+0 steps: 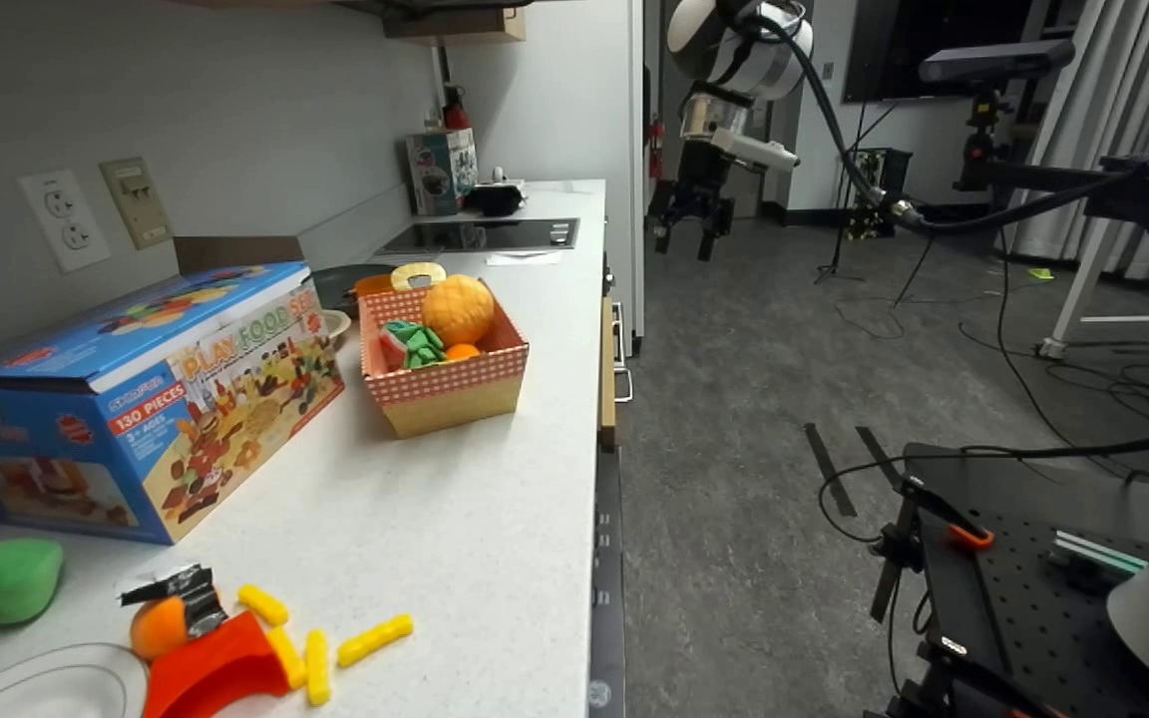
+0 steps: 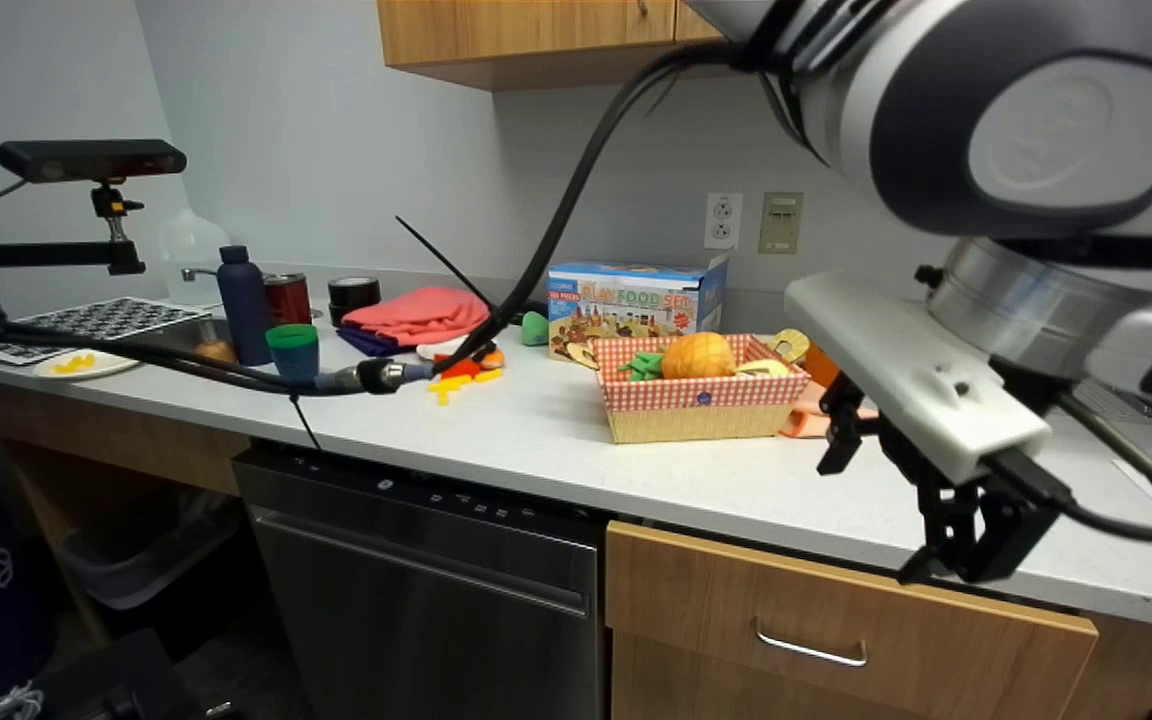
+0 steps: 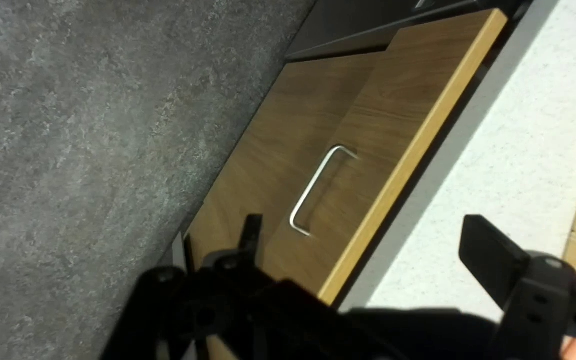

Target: Pick up some of the fruits plush toy on the basket and put them in the drawer and close the drawer

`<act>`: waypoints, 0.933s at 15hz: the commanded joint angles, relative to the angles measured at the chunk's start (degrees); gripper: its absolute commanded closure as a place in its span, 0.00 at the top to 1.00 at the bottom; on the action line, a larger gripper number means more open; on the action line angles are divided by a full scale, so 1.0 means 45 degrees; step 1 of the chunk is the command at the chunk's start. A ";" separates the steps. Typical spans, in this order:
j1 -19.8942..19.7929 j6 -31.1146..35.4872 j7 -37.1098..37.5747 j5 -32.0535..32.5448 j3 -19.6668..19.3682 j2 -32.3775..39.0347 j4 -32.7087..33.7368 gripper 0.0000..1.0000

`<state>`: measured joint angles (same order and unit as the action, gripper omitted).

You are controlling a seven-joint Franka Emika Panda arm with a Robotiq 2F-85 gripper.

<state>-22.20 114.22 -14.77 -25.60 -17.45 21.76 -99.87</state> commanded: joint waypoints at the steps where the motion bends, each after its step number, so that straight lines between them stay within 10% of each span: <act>1: -0.1051 0.0675 -0.0313 -0.0523 0.0486 0.1510 0.0639 1.00; 14: -0.2019 0.0647 0.0076 -0.0003 0.1186 0.3507 0.1517 1.00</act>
<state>-30.18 117.10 -14.93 -26.47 -13.38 37.51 -93.35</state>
